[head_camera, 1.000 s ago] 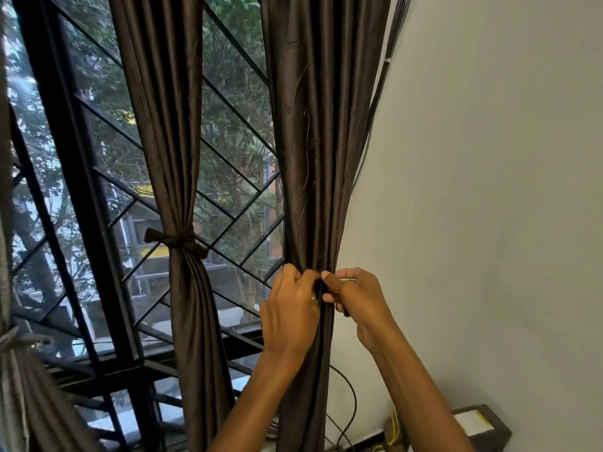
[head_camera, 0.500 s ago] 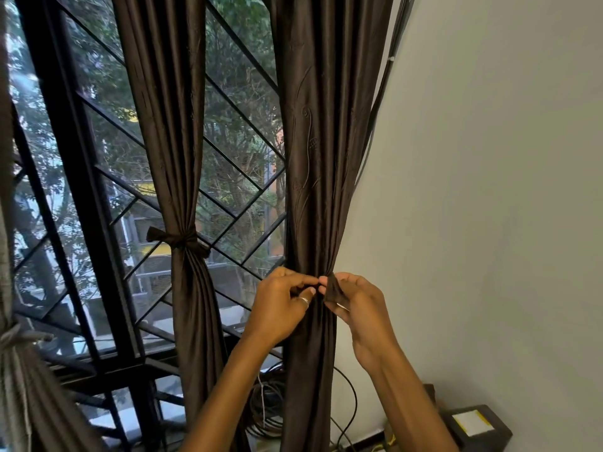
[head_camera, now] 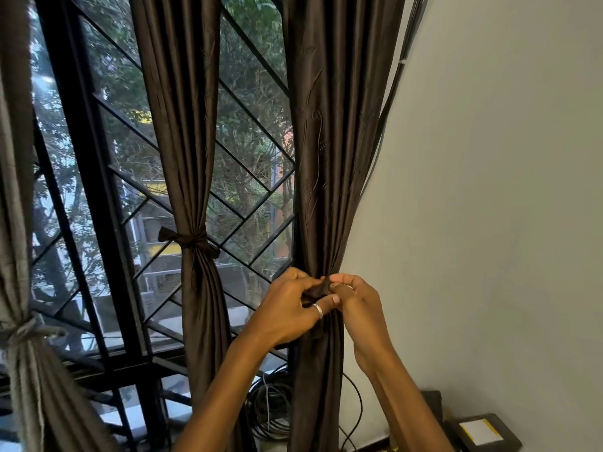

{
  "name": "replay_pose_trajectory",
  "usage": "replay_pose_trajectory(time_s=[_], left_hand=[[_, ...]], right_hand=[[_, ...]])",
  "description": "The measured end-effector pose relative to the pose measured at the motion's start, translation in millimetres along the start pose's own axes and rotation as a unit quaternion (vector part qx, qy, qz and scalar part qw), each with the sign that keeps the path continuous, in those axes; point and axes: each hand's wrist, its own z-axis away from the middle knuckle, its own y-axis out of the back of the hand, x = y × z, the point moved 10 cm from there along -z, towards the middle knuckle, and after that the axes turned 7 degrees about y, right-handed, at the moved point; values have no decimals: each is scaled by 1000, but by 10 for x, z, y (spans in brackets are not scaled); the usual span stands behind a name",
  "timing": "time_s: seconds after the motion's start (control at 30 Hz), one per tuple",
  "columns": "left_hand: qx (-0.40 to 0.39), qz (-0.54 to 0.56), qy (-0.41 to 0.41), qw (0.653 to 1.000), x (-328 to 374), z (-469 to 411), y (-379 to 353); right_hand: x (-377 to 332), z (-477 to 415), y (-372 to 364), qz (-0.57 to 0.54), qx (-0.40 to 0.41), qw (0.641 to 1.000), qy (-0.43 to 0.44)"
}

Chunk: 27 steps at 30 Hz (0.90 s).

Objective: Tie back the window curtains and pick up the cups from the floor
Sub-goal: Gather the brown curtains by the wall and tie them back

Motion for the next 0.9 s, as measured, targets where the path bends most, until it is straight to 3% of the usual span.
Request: replay_pose_trajectory(time_s=[0.3,0.57,0.67,0.83,0.9], left_hand=[[9,-11,30,999,-74,-118,79],[-51,11,108,993,-185,-257,65],[-67,21,127,989,-211,-273,46],[-41,-108,100,988,-132,-273,304],[-40,-93,82,992,-71,-275,366]], right_hand=[[33,67,-82,-38,-58,998,1],[18,272,-38,175,-14,983,46],[-27,240,-90,233,-19,966,112],[-68,221,-64,329,-41,924,189],[-68,213,-61,333,-51,920,201]])
